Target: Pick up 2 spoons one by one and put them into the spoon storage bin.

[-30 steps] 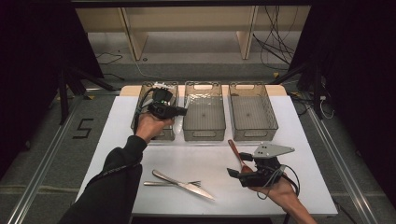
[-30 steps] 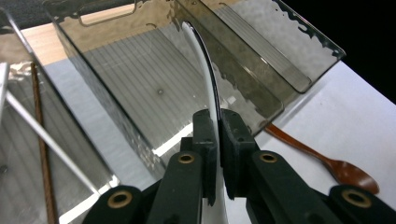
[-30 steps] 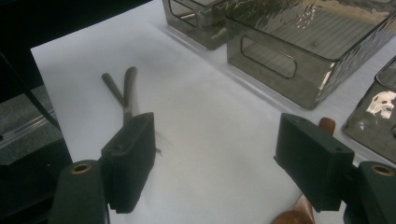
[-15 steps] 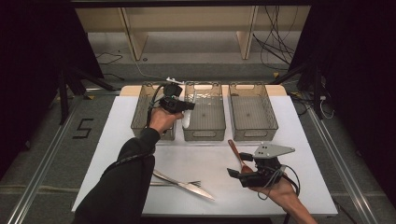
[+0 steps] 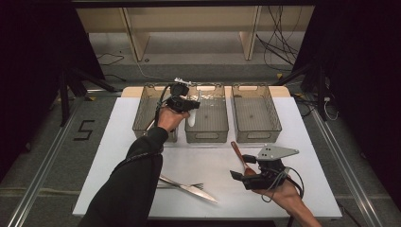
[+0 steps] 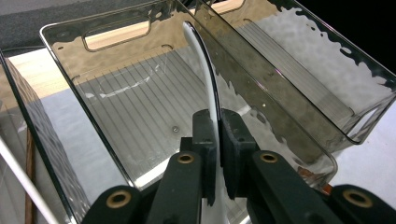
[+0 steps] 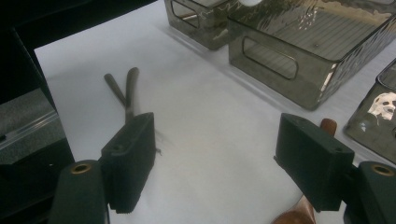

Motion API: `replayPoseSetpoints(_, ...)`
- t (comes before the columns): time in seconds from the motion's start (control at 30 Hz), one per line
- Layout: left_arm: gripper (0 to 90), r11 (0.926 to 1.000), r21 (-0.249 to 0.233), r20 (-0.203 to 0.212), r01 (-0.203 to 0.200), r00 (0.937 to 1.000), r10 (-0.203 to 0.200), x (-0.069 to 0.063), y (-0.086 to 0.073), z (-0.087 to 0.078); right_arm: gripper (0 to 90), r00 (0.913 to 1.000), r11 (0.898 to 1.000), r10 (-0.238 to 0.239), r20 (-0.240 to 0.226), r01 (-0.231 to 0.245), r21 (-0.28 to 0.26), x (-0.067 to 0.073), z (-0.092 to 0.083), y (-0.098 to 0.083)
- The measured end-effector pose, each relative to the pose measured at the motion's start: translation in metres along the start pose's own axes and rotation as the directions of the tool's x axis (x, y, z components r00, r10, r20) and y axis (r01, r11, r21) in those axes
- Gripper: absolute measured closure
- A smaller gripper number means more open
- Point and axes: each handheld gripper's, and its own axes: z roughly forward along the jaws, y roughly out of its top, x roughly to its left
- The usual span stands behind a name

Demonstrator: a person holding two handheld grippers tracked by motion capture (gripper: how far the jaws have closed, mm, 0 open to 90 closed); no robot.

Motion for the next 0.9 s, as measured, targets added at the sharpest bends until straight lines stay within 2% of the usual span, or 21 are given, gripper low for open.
replayPoseSetpoints(0.1, 84.0, 0.9999, 0.008, -0.012, -0.012, 0.9999, 0.012, 0.000, -0.001, 0.003, 29.4, 1.0000, 1.000, 0.000, -0.001, 0.000, 0.004, 0.000, 0.001, 0.000)
replayPoseSetpoints(0.23, 83.4, 1.0000, 0.007, -0.019, -0.004, 0.9998, 0.004, 0.000, -0.002, 0.006, 29.5, 1.0000, 1.000, 0.000, -0.001, 0.000, 0.001, 0.000, 0.000, 0.000)
replayPoseSetpoints(0.37, 70.2, 1.0000, 0.000, 0.001, 0.010, 1.0000, -0.010, 0.001, -0.002, 0.003, 29.5, 1.0000, 1.000, 0.002, -0.001, -0.002, 0.001, 0.000, 0.000, 0.000)
replayPoseSetpoints(0.47, 61.9, 1.0000, -0.002, 0.050, -0.006, 0.9988, 0.006, -0.001, -0.002, -0.007, 29.4, 1.0000, 1.000, -0.003, 0.000, 0.003, 0.003, 0.001, 0.000, 0.000)
replayPoseSetpoints(0.67, 40.2, 0.9986, 0.020, 0.102, -0.050, 0.9937, 0.047, -0.011, -0.012, -0.033, 29.5, 1.0000, 1.000, -0.003, 0.006, 0.003, 0.004, 0.001, 0.000, 0.000)
replayPoseSetpoints(0.77, 32.9, 0.9983, -0.003, 0.127, -0.059, 0.9901, 0.059, -0.014, -0.021, -0.049, 29.4, 0.9999, 1.000, -0.003, 0.013, 0.002, 0.014, 0.001, 0.001, 0.000)
replayPoseSetpoints(0.83, 30.7, 0.9982, -0.028, 0.164, -0.053, 0.9849, 0.057, -0.015, -0.030, -0.061, 29.4, 0.9998, 1.000, 0.004, 0.019, -0.004, 0.017, 0.000, 0.001, 0.000)
replayPoseSetpoints(0.9, 28.6, 0.9975, -0.040, 0.167, -0.059, 0.9839, 0.065, -0.014, -0.041, -0.071, 29.4, 0.9998, 1.000, 0.002, 0.018, -0.002, 0.016, -0.001, 0.001, -0.001)
